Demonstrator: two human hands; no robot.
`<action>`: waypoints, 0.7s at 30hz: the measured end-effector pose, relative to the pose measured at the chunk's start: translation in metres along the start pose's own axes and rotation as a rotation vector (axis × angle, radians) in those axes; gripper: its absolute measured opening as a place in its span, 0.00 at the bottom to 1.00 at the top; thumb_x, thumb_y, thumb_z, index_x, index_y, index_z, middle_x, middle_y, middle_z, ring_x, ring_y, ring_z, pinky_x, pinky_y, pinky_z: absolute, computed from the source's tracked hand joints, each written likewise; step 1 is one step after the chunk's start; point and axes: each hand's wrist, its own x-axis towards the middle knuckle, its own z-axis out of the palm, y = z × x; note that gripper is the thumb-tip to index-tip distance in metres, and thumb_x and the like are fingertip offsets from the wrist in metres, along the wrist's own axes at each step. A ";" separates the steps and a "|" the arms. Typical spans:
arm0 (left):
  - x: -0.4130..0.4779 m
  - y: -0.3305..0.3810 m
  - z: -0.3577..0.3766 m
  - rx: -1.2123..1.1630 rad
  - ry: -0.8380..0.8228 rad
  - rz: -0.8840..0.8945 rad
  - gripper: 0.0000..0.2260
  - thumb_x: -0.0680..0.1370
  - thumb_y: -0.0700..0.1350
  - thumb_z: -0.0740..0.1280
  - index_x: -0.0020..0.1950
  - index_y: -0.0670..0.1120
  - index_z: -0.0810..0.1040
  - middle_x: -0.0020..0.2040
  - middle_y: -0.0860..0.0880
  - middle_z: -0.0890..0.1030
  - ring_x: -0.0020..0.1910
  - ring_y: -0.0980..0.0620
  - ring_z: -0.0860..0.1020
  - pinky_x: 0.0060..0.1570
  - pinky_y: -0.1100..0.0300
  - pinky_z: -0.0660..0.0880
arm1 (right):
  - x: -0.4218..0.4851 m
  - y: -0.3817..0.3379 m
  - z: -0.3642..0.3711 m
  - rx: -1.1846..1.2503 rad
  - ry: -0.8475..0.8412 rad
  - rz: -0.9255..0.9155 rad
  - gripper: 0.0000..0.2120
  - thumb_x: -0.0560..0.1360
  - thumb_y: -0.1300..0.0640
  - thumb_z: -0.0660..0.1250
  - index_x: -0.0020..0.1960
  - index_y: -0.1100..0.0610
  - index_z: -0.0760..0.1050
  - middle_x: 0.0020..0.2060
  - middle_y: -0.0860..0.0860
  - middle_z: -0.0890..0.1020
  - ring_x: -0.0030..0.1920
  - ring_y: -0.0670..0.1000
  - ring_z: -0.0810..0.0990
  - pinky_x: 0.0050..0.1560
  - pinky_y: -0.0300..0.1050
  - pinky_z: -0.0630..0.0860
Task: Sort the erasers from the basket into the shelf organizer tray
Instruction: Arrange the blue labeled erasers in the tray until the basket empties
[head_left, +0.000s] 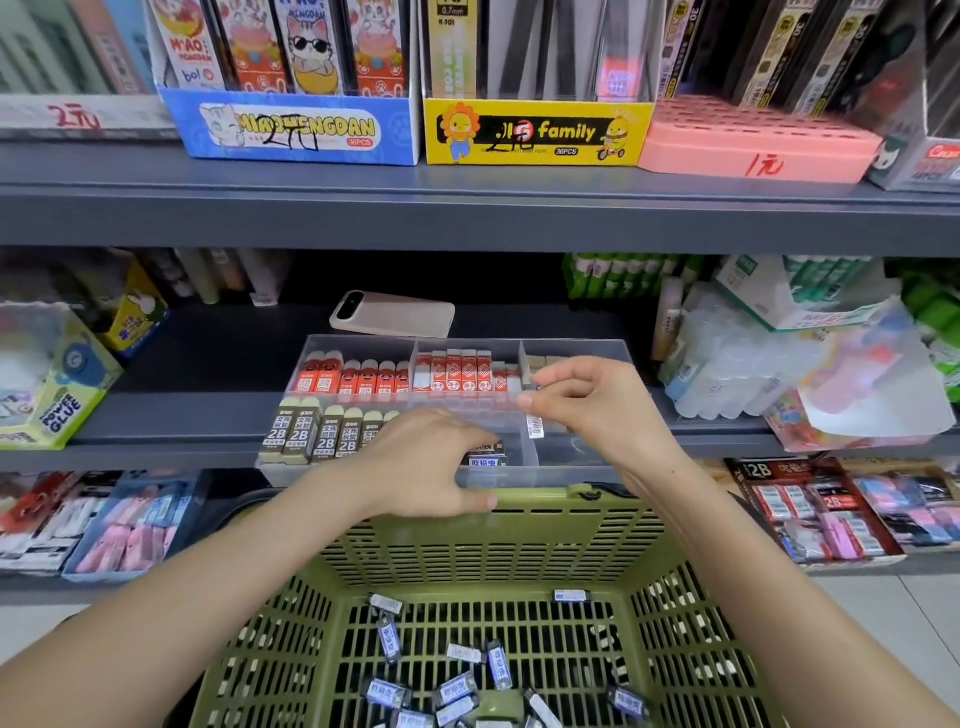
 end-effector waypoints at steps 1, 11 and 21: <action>-0.001 0.000 0.000 -0.012 0.013 0.001 0.31 0.74 0.64 0.62 0.73 0.51 0.66 0.71 0.52 0.71 0.69 0.52 0.68 0.68 0.56 0.62 | 0.001 -0.001 0.002 0.001 -0.002 -0.013 0.10 0.65 0.54 0.77 0.45 0.52 0.80 0.33 0.47 0.83 0.36 0.43 0.81 0.41 0.36 0.76; -0.014 0.009 -0.014 -1.233 0.400 -0.156 0.22 0.70 0.43 0.74 0.63 0.52 0.75 0.45 0.50 0.82 0.42 0.57 0.80 0.44 0.63 0.77 | -0.002 -0.014 0.026 0.211 -0.121 -0.076 0.04 0.69 0.58 0.74 0.41 0.56 0.80 0.30 0.48 0.82 0.30 0.45 0.76 0.29 0.35 0.73; -0.013 0.010 -0.011 -1.401 0.591 -0.255 0.12 0.68 0.37 0.74 0.50 0.46 0.81 0.48 0.48 0.84 0.47 0.51 0.81 0.49 0.62 0.77 | -0.011 -0.007 0.020 0.195 -0.127 -0.055 0.04 0.73 0.63 0.69 0.45 0.56 0.81 0.38 0.49 0.84 0.36 0.44 0.80 0.35 0.36 0.76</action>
